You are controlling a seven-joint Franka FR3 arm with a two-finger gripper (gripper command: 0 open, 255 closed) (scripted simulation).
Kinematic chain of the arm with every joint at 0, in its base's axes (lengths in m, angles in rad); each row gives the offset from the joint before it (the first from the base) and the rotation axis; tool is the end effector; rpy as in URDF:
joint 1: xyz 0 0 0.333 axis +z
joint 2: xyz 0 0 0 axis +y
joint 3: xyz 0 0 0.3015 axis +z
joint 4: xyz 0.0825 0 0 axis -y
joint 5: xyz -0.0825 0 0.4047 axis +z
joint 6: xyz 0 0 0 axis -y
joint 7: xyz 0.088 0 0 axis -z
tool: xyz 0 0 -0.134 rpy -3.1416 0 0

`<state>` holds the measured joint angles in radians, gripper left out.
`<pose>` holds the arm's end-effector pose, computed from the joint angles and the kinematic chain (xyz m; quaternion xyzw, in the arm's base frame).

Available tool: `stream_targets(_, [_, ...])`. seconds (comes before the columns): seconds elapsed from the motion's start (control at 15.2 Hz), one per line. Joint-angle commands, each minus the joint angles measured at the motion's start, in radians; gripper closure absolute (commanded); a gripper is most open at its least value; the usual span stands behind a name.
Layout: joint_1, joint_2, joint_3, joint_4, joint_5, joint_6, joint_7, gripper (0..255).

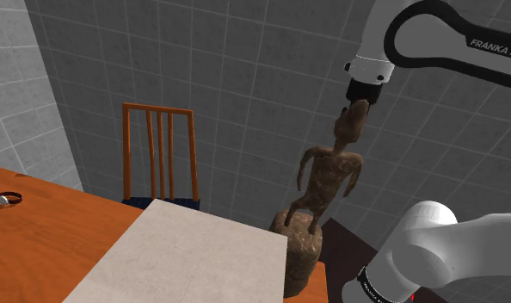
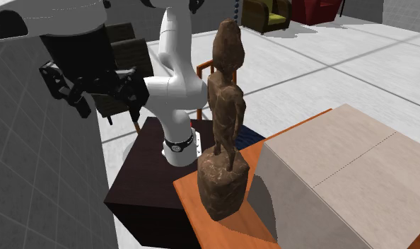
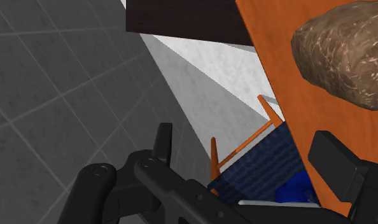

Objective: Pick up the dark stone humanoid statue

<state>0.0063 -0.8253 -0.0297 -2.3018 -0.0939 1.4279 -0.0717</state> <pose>0.3107 -0.0233 0.5805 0.9988 0.0236 -0.0259 0.0346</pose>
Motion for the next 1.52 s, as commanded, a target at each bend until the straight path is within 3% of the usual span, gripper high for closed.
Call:
stream_targets(0.0, [0.0,0.0,0.0,0.0,0.0,0.0,0.0,0])
stream_targets(1.25, [0.215,0.406,0.37,0.512,0.174,-0.331,0.079,0])
stream_targets(1.45, [0.218,0.387,0.369,0.454,0.178,-0.291,0.076,0])
